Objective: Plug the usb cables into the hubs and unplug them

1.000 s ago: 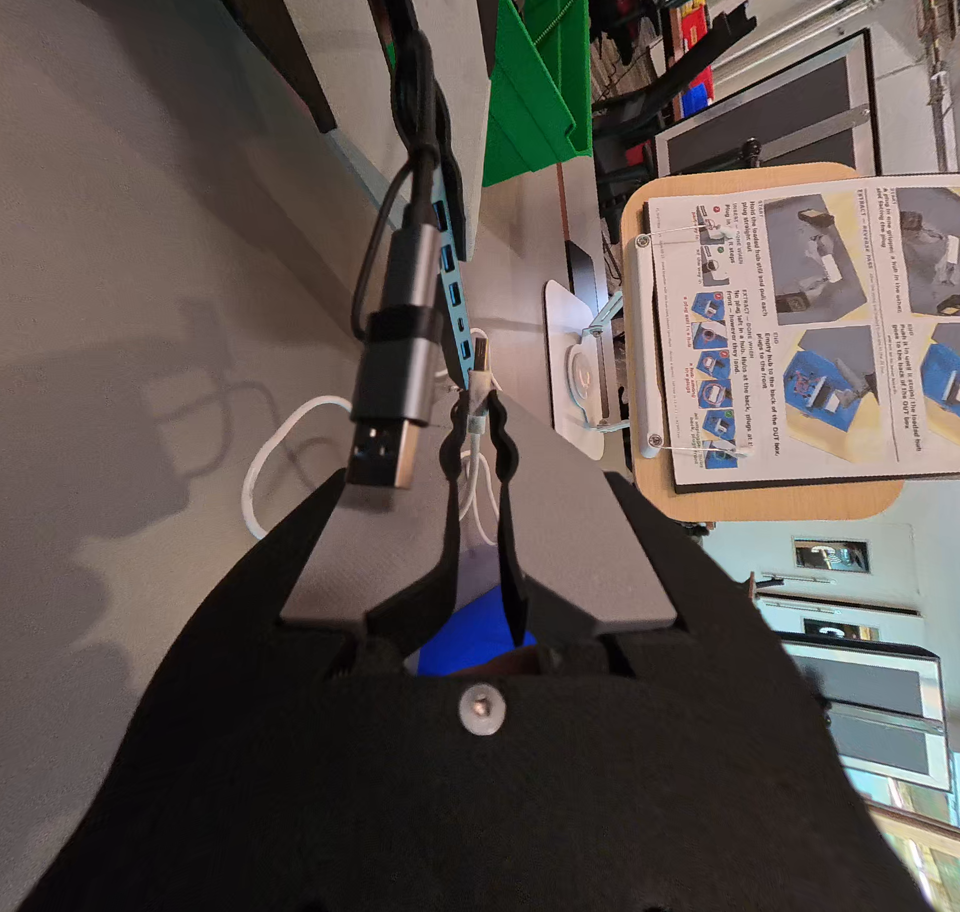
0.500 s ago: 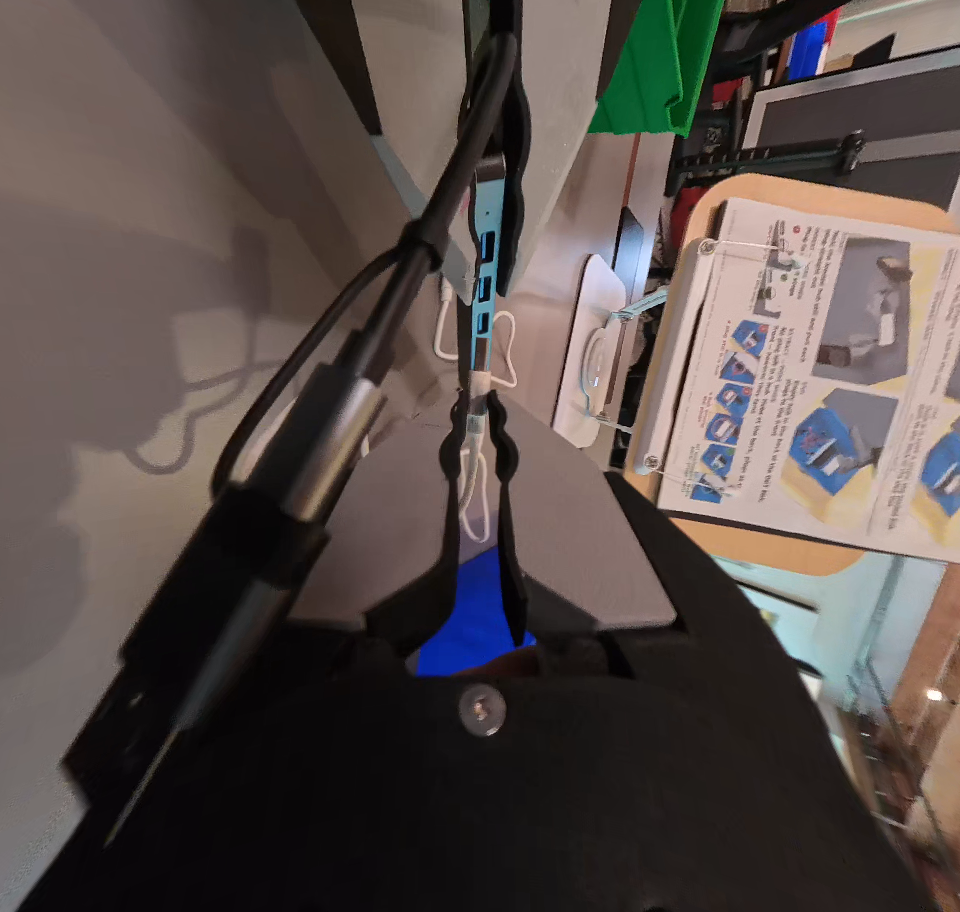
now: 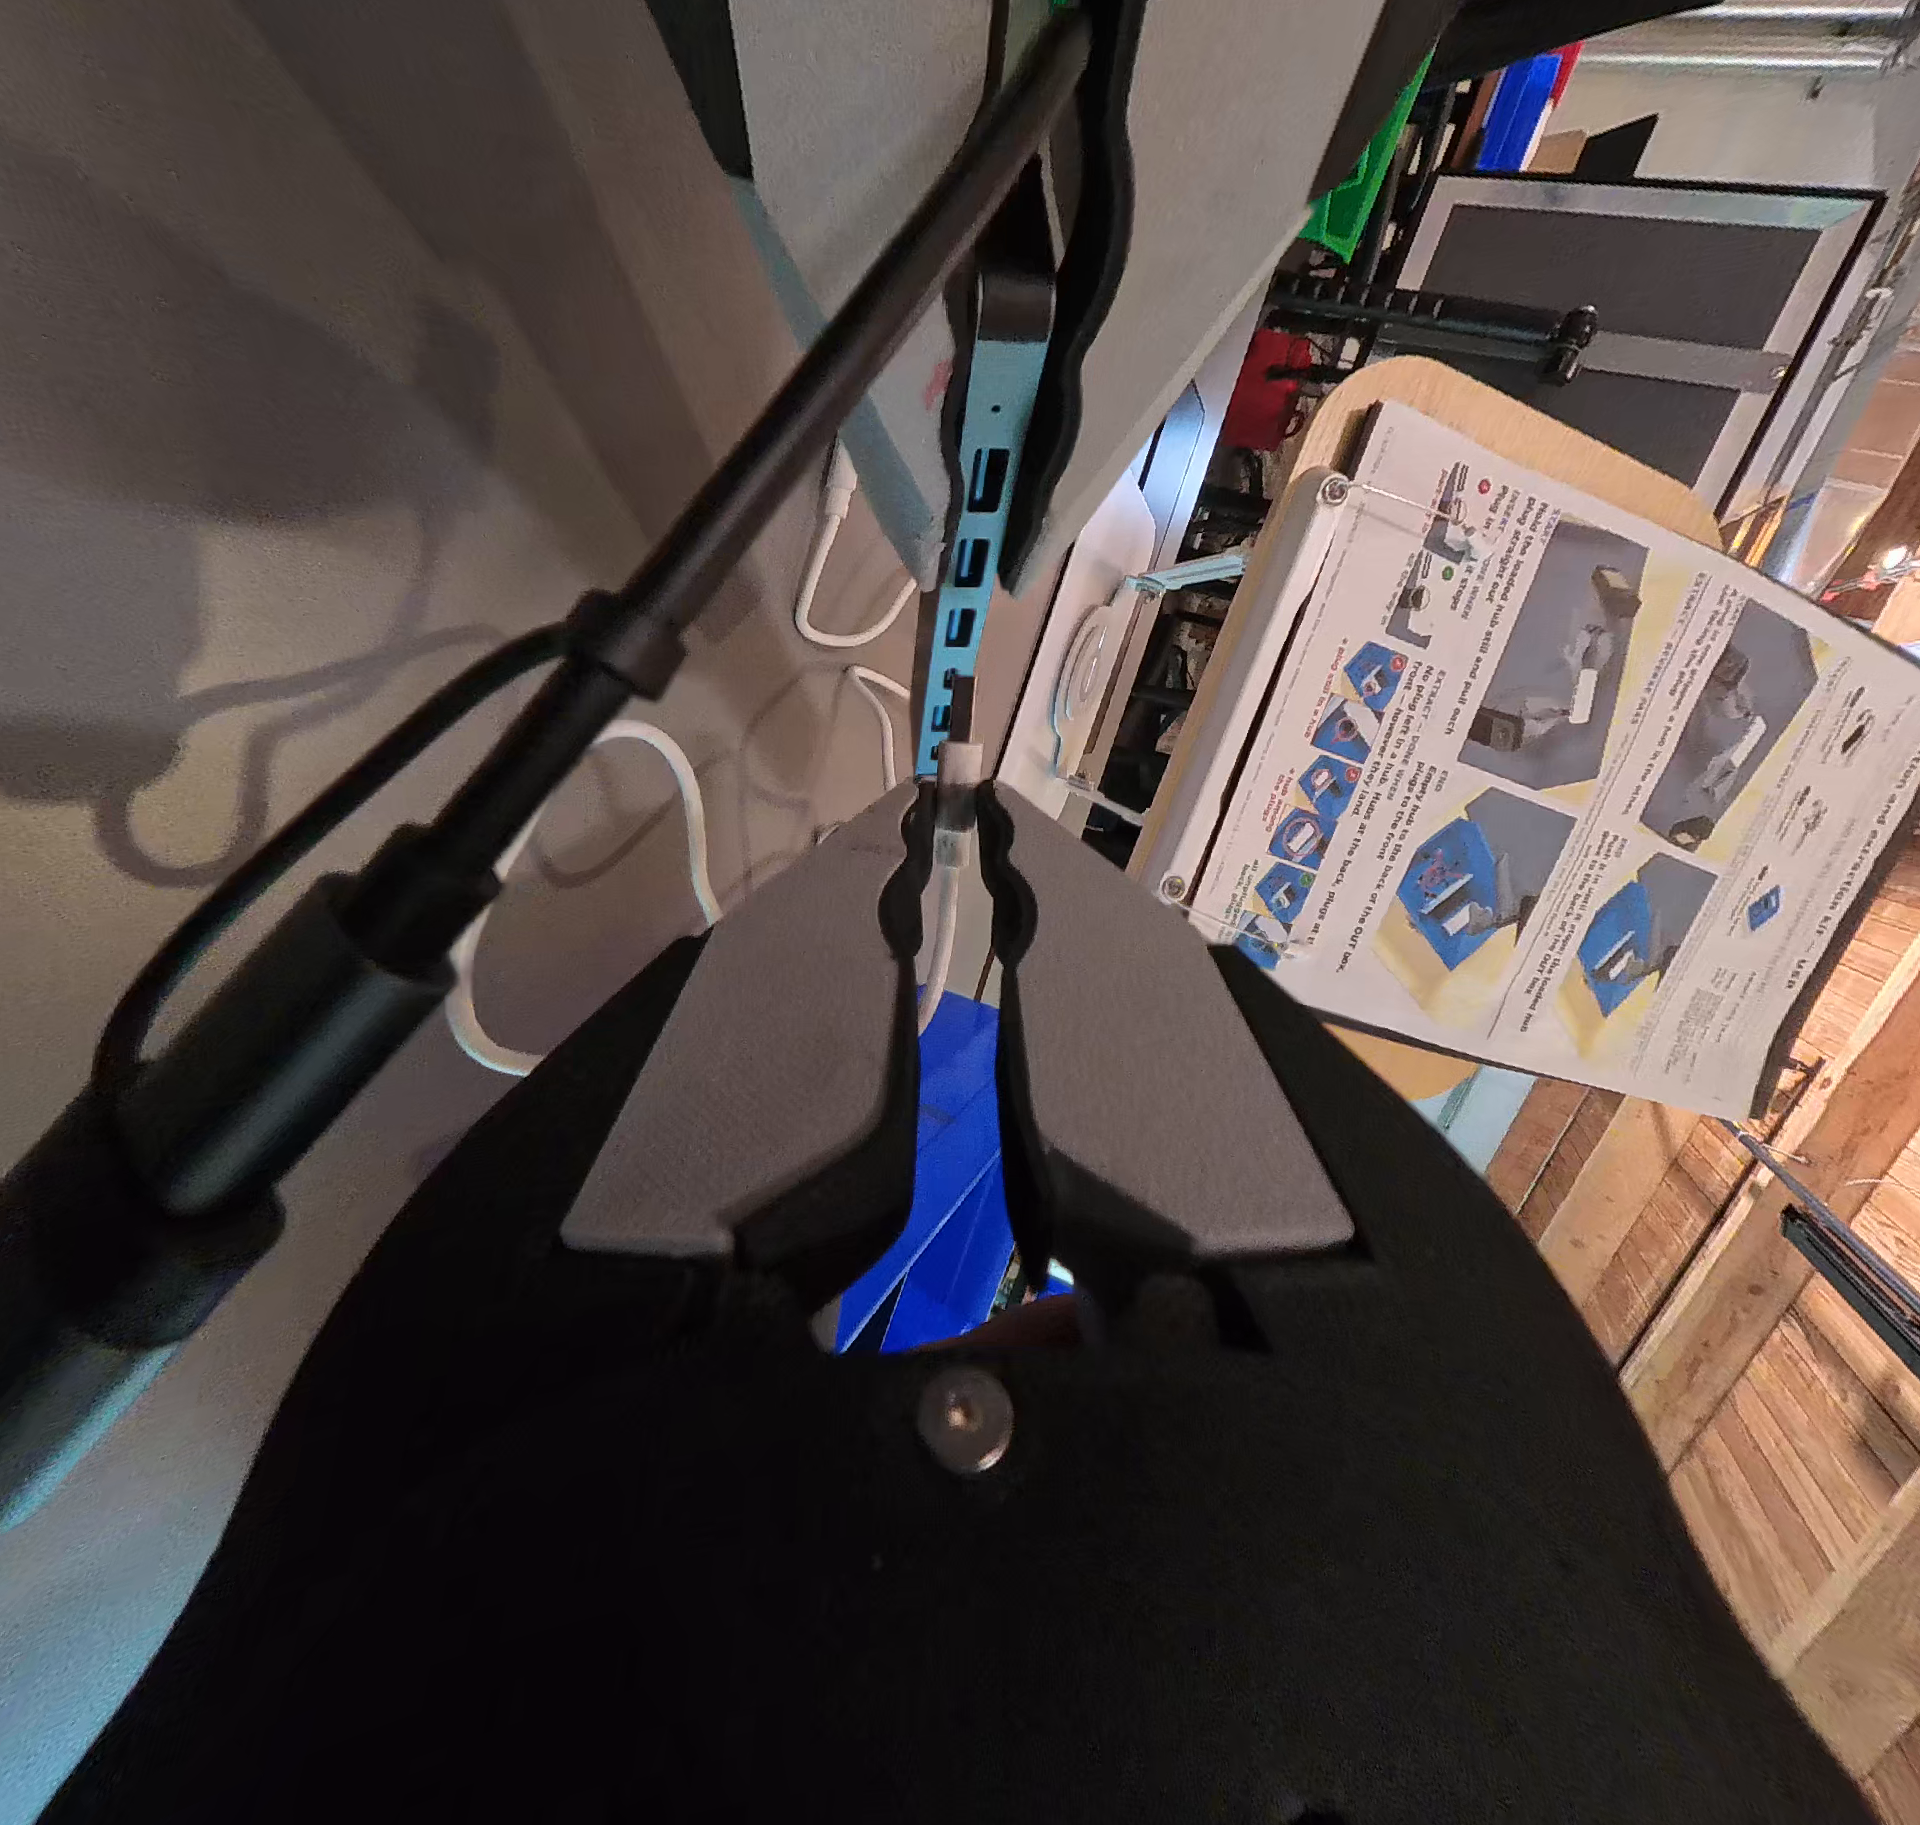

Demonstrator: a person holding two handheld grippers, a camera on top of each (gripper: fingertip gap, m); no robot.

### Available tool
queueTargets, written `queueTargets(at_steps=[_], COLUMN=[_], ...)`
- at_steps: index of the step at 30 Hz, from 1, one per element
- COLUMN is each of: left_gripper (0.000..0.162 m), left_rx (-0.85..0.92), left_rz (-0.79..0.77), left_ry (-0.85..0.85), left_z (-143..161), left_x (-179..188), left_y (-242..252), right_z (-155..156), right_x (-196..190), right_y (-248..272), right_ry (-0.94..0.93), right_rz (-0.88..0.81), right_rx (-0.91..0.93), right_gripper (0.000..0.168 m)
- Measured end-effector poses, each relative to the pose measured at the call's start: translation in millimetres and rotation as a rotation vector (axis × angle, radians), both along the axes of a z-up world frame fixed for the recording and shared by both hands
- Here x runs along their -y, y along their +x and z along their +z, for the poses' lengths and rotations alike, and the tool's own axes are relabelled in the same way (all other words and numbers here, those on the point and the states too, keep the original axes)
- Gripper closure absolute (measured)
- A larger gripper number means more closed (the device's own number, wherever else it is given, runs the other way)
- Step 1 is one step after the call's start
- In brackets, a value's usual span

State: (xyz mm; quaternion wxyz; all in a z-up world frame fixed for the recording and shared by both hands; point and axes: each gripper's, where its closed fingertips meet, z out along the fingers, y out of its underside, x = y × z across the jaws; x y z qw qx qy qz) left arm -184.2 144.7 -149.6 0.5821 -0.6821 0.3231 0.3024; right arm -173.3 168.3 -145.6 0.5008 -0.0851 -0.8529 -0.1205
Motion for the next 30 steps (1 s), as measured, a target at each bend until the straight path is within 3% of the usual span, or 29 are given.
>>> queueTargets(at_steps=[30], left_gripper=[0.155], left_rx=[-0.049], left_rz=[-0.002], left_ry=[-0.008], left_z=[-3.0], left_x=[-0.5], left_y=[3.4], right_z=[-4.5], right_x=[17.1], right_y=[-2.2], right_ry=[0.053], right_rz=[-0.033], right_rx=[0.042], right_gripper=[0.162])
